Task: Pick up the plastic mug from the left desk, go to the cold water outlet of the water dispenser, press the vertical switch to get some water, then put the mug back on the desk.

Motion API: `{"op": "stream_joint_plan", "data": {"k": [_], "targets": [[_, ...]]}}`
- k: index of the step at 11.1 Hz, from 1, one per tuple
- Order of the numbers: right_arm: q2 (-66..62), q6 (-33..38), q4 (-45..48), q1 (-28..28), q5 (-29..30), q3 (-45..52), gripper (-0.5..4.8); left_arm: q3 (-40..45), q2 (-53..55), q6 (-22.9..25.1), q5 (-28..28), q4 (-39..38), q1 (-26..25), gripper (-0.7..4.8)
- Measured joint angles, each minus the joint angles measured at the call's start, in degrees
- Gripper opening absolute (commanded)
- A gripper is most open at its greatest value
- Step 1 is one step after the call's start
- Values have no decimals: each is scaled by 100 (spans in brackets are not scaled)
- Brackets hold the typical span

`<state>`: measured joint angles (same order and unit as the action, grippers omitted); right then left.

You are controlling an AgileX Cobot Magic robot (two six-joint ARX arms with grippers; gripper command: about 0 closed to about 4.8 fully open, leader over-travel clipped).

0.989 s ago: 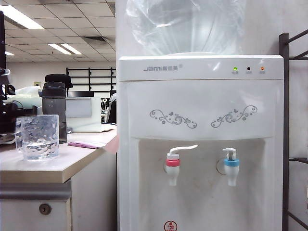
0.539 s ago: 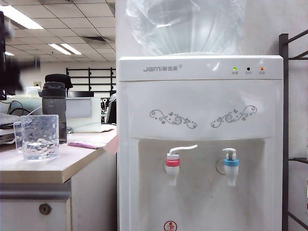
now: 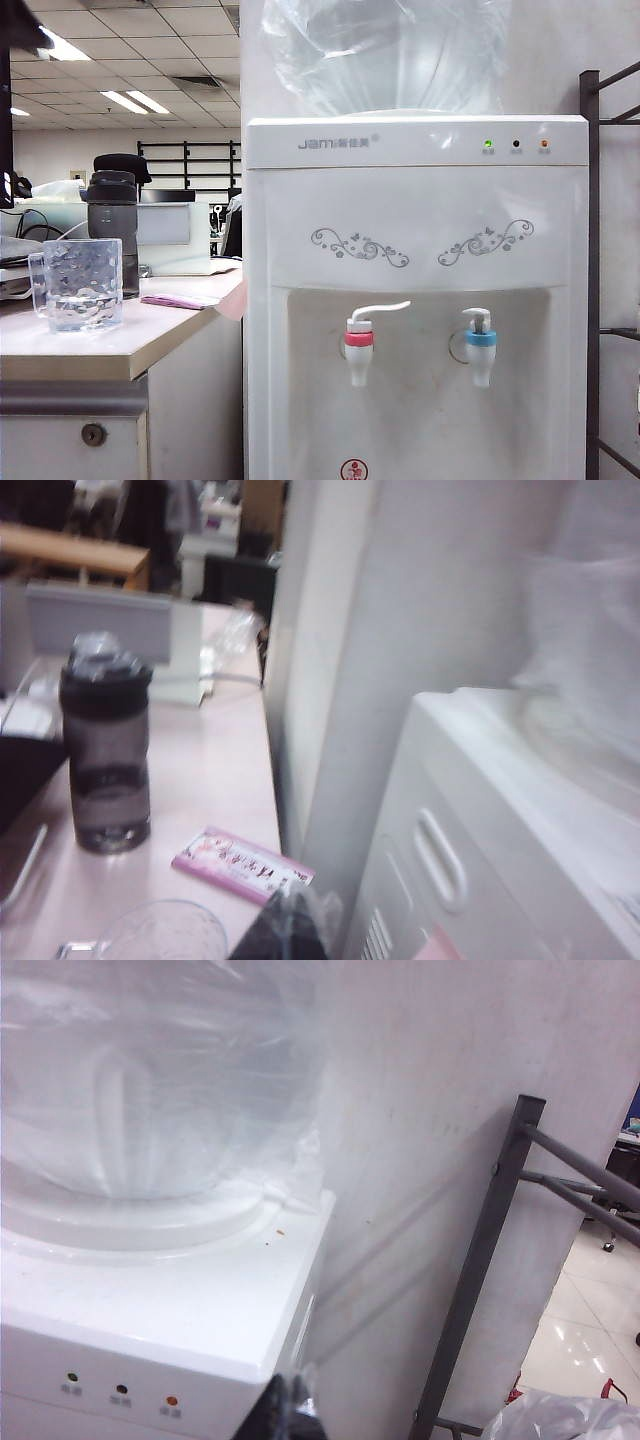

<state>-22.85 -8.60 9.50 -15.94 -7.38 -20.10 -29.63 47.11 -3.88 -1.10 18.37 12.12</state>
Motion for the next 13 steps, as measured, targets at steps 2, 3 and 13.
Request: {"op": "stream_joint_plan", "data": {"k": [2,3,13], "targets": [[-2,0,-48,2,0,2,-5,831,-1176,146,-17,-160,85,-6],[-2,0,-111,0,0,2,-5,1246,-1838,-31,-22,-411,87,-6],[-4,0,-153,0,-13,2,-5,2916,-4693,234,356,-2083,-931,-6]]}}
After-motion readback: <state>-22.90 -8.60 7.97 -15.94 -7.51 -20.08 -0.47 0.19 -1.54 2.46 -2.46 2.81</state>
